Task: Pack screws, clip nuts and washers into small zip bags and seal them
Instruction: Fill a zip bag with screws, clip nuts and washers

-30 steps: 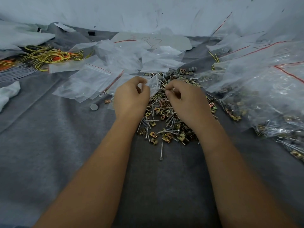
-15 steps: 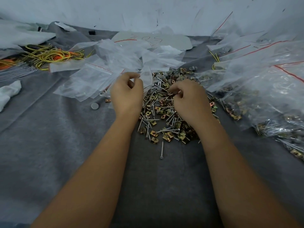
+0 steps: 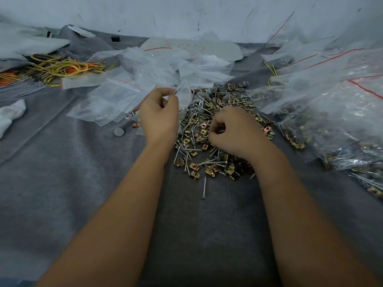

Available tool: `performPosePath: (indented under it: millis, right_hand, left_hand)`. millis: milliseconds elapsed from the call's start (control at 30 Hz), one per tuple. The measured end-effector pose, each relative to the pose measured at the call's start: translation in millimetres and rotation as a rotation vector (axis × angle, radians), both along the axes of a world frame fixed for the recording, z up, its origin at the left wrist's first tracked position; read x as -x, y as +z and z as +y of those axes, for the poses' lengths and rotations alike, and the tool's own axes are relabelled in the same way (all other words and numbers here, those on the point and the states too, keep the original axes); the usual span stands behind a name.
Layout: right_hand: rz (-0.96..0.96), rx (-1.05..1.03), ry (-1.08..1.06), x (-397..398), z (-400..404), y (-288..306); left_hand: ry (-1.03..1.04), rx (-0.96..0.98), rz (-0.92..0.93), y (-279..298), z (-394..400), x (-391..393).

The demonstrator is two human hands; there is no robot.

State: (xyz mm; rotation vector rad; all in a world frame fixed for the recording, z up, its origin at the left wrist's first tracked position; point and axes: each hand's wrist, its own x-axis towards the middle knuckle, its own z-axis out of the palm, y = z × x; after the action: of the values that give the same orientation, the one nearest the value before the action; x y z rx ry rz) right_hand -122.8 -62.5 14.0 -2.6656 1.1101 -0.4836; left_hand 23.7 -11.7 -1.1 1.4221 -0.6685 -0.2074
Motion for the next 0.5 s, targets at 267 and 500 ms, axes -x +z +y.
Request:
performPosePath:
  millis: [267, 500]
  right_hand:
    - [-0.475, 0.065, -0.051, -1.2, 0.4, -1.2]
    - [-0.535, 0.035, 0.043, -11.2, 2.2, -4.1]
  left_hand:
    - [-0.173, -0.105, -0.152, -6.9, -1.9, 1.1]
    - [-0.228, -0.159, -0.287, -10.0, -2.1, 4.7]
